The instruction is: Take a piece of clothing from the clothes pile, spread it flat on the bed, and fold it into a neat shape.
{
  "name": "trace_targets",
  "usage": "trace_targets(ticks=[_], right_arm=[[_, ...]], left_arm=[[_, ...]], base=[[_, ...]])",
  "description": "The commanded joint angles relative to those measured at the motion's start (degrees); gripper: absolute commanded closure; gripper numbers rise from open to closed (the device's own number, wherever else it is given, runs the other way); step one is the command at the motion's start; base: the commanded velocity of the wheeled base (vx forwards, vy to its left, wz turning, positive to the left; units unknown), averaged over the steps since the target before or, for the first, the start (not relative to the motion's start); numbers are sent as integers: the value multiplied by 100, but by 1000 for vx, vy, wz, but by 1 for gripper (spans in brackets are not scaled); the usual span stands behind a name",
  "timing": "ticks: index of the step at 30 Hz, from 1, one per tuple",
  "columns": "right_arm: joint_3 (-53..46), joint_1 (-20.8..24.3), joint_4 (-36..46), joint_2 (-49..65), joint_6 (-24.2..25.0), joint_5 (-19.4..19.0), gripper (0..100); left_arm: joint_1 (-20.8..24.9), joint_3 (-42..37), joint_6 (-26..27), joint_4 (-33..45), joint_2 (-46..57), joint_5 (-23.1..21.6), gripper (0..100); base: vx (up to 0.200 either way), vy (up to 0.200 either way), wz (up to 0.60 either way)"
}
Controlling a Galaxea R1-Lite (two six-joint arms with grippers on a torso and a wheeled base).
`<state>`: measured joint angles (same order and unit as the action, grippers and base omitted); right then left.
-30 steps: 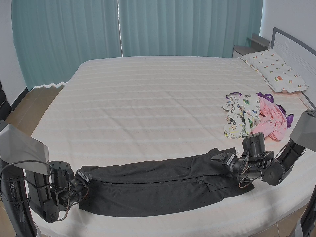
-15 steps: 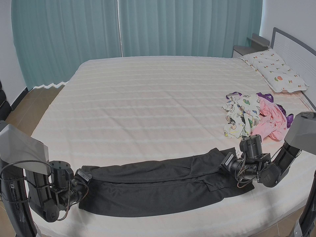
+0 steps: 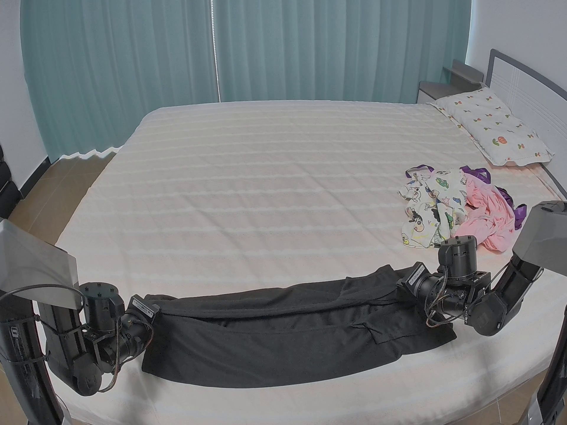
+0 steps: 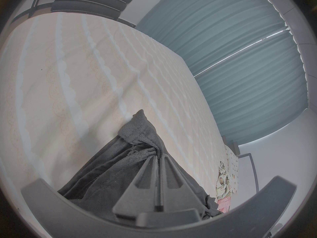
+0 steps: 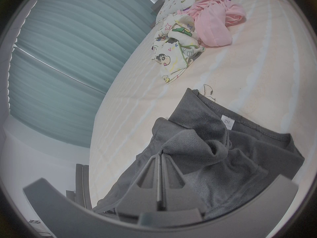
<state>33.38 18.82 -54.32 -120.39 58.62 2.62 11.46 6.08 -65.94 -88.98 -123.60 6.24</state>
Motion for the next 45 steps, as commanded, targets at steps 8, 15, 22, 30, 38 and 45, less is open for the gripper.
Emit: trace_targets(ticks=[8, 15, 22, 30, 38, 45], right_arm=[[-68, 16, 9, -2, -18, -7, 100], [-103, 34, 9, 7, -27, -7, 100], [-103, 43, 0, -2, -27, -7, 100], [-103, 43, 9, -19, -27, -7, 100], [-103, 43, 0, -28, -27, -7, 100], [-103, 43, -8, -37, -27, -7, 100]], left_arm=[[14, -116, 116, -102, -85, -202, 0], [-188, -116, 565, -102, -6, -176, 0], [-504, -46, 934, -102, 161, -193, 0], [-478, -125, 1039, -102, -15, -202, 0], [-408, -239, 1277, -76, -147, -211, 0], [-443, -142, 1285, -102, -340, -202, 100]], base=[[0, 0, 0], [0, 0, 0], [0, 0, 0], [0, 0, 0], [0, 0, 0], [0, 0, 0]])
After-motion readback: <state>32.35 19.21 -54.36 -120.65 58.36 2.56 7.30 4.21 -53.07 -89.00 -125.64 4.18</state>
